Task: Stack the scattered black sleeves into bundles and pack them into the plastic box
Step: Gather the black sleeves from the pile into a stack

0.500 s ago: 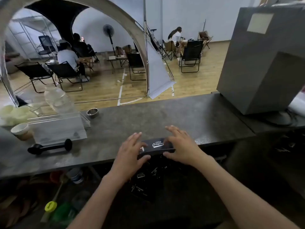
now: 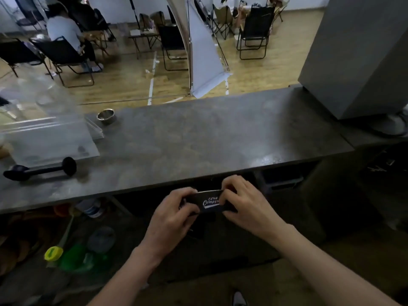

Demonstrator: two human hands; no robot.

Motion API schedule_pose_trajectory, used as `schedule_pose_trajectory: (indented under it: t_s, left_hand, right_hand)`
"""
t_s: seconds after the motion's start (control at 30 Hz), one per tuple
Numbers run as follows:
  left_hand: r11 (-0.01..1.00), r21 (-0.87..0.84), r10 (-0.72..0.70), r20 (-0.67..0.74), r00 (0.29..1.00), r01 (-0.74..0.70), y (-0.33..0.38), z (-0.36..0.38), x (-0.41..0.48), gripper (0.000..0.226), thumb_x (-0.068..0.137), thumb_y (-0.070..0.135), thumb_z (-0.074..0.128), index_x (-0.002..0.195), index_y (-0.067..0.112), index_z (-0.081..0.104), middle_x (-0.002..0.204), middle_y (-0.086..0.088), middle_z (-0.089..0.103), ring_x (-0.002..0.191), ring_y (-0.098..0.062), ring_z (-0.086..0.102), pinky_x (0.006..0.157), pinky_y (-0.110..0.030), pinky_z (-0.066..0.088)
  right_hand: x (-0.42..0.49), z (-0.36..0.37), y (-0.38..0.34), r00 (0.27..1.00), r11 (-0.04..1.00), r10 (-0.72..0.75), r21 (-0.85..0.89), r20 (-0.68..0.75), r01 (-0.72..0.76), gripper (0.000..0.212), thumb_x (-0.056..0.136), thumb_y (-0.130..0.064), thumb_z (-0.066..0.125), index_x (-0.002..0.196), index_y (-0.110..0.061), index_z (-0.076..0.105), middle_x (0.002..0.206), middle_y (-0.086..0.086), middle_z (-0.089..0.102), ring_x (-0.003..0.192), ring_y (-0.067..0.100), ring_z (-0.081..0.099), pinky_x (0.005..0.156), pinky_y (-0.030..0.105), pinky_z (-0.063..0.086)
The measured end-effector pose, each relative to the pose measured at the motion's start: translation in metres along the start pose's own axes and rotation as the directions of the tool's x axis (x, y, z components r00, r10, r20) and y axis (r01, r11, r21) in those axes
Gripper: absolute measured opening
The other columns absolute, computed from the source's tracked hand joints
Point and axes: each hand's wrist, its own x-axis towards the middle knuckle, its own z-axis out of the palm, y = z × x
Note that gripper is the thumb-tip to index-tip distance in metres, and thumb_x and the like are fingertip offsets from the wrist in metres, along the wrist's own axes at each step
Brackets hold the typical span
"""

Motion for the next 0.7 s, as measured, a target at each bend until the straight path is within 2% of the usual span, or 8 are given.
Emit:
schedule_pose_trajectory:
  t_s: [0.07, 0.13, 0.23, 0.3, 0.37, 0.43, 0.53, 0.7]
  left_hand:
    - [1.0, -0.026, -0.006, 0.036, 0.999, 0.007, -0.013, 0.028, -0.026, 0.017, 0.085, 0.018, 0.073, 0.101, 0.012, 0.07, 0.131, -0.009, 0.055, 0.11, -0.015, 0.06, 0.091, -0.024, 0.053]
    - [0.995, -0.081, -0.049, 0.082, 0.995, 0.055, -0.032, 0.06, -0.042, 0.026, 0.086, 0.025, 0.072, 0.109, 0.014, 0.069, 0.133, -0.005, 0.053, 0.115, -0.011, 0.058, 0.095, -0.022, 0.052]
    - [0.956, -0.254, -0.134, 0.071, 0.988, 0.148, -0.068, 0.111, -0.055, 0.023, 0.087, 0.027, 0.072, 0.108, 0.019, 0.07, 0.126, 0.007, 0.056, 0.117, -0.003, 0.057, 0.098, -0.019, 0.049]
    - [0.936, -0.295, -0.19, 0.04, 0.981, 0.194, -0.09, 0.138, -0.06, 0.016, 0.088, 0.018, 0.074, 0.103, 0.02, 0.071, 0.116, 0.01, 0.062, 0.108, -0.001, 0.062, 0.092, -0.021, 0.052]
    - [0.912, -0.334, -0.248, 0.015, 0.969, 0.239, -0.107, 0.156, -0.063, 0.026, 0.086, 0.011, 0.076, 0.105, 0.027, 0.066, 0.109, 0.018, 0.065, 0.103, 0.0, 0.065, 0.088, -0.017, 0.052]
    - [0.893, -0.352, -0.292, 0.025, 0.956, 0.282, -0.122, 0.169, -0.066, 0.038, 0.087, 0.016, 0.074, 0.111, 0.04, 0.057, 0.109, 0.025, 0.063, 0.104, 0.005, 0.063, 0.084, -0.01, 0.052]
    - [0.932, -0.303, -0.209, 0.001, 0.978, 0.2, -0.141, 0.191, -0.064, 0.036, 0.088, 0.025, 0.067, 0.118, 0.043, 0.057, 0.108, 0.023, 0.061, 0.103, 0.001, 0.063, 0.078, -0.011, 0.053]
    - [0.992, -0.129, -0.004, 0.059, 0.998, 0.012, -0.16, 0.217, -0.06, 0.02, 0.1, 0.03, 0.054, 0.12, 0.034, 0.059, 0.106, 0.022, 0.059, 0.096, -0.003, 0.063, 0.076, -0.024, 0.054]
  right_hand:
    - [-0.019, 0.036, 0.007, 1.0, 0.998, -0.027, 0.056, 0.007, 0.027, 0.029, 0.081, -0.026, 0.074, 0.105, -0.02, 0.059, 0.13, 0.0, 0.045, 0.112, 0.011, 0.052, 0.09, 0.023, 0.051]
    - [-0.025, 0.08, 0.022, 0.999, 0.995, -0.028, 0.096, 0.024, 0.026, 0.031, 0.081, -0.026, 0.078, 0.107, -0.018, 0.062, 0.131, 0.0, 0.046, 0.112, 0.012, 0.055, 0.087, 0.025, 0.054]
    - [-0.019, 0.144, 0.05, 0.999, 0.977, -0.042, 0.21, 0.031, 0.034, 0.02, 0.079, -0.025, 0.08, 0.096, -0.017, 0.073, 0.12, -0.001, 0.057, 0.104, 0.013, 0.061, 0.081, 0.032, 0.055]
    - [-0.012, 0.174, 0.065, 0.999, 0.959, -0.049, 0.28, 0.011, 0.044, 0.013, 0.085, -0.027, 0.073, 0.093, -0.017, 0.076, 0.113, -0.003, 0.06, 0.1, 0.007, 0.061, 0.081, 0.028, 0.054]
    - [-0.005, 0.196, 0.077, 0.999, 0.934, -0.054, 0.355, 0.004, 0.049, 0.015, 0.088, -0.026, 0.07, 0.101, -0.018, 0.073, 0.113, -0.007, 0.061, 0.101, 0.002, 0.061, 0.085, 0.022, 0.052]
    - [0.001, 0.213, 0.091, 0.999, 0.913, -0.032, 0.406, -0.018, 0.036, 0.024, 0.087, -0.024, 0.074, 0.109, -0.027, 0.065, 0.113, -0.019, 0.06, 0.106, -0.003, 0.061, 0.089, 0.014, 0.049]
    - [0.013, 0.237, 0.111, 0.998, 0.907, -0.048, 0.416, -0.052, 0.065, 0.039, 0.085, -0.023, 0.076, 0.118, -0.035, 0.058, 0.111, -0.028, 0.06, 0.108, -0.008, 0.059, 0.092, 0.009, 0.047]
    - [0.017, 0.275, 0.128, 0.975, 0.917, -0.187, 0.335, -0.119, 0.217, 0.032, 0.094, -0.026, 0.065, 0.123, -0.034, 0.054, 0.114, -0.023, 0.063, 0.103, -0.003, 0.063, 0.083, 0.025, 0.055]
